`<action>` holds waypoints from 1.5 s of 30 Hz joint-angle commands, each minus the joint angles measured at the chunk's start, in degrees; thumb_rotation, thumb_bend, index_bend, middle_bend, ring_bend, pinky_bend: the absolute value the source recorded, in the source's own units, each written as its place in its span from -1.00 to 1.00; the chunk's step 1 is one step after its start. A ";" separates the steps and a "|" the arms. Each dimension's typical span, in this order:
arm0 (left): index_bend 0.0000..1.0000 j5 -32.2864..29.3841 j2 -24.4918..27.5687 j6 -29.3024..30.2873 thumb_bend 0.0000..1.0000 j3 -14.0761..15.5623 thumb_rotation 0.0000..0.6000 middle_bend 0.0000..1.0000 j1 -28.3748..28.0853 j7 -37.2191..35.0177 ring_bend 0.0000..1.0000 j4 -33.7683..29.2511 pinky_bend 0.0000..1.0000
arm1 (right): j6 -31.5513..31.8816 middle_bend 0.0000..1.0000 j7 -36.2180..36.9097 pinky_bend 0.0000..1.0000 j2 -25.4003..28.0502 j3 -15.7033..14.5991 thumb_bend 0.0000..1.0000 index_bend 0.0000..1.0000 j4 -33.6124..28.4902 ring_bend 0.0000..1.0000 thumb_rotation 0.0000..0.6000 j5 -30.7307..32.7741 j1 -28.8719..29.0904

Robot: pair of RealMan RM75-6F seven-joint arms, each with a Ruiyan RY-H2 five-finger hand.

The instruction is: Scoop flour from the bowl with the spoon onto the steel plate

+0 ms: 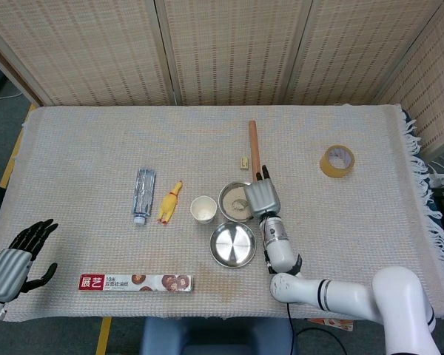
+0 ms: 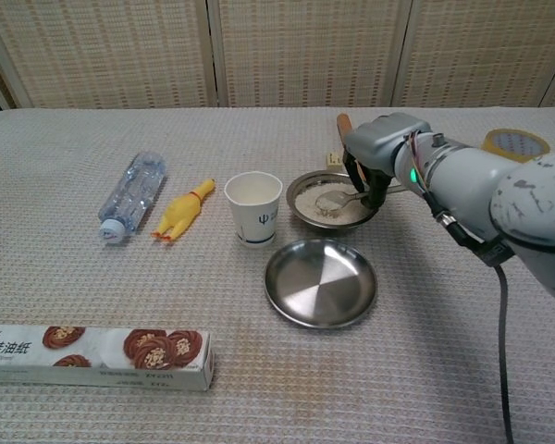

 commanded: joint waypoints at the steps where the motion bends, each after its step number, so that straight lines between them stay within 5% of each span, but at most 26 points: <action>1: -1.00 -0.04 0.00 0.01 -0.18 -0.03 1.00 -1.00 0.02 0.06 -0.97 -0.03 -0.76 | -0.04 0.14 2.41 -1.00 1.20 0.18 -0.31 0.86 -1.11 -0.72 1.00 0.32 -0.72; 12: -1.00 0.20 0.03 0.39 -0.18 0.00 1.00 -1.00 0.20 0.49 -0.97 -0.31 -0.76 | -2.24 0.14 7.27 -1.00 2.00 -0.94 -0.31 0.86 -0.36 -0.72 1.00 1.68 -0.78; 29: -1.00 0.34 0.11 0.37 -0.18 0.09 1.00 -1.00 0.24 0.22 -0.97 -0.29 -0.76 | 2.65 0.14 12.04 -1.00 7.47 1.29 -0.30 0.86 -11.71 -0.72 1.00 -2.10 0.19; 45: -1.00 0.41 0.51 0.98 -0.18 0.00 1.00 -1.00 0.48 -0.23 -0.97 -0.37 -0.76 | 5.45 0.14 3.19 -1.00 1.02 0.13 -0.31 0.86 -8.18 -0.72 1.00 0.22 8.96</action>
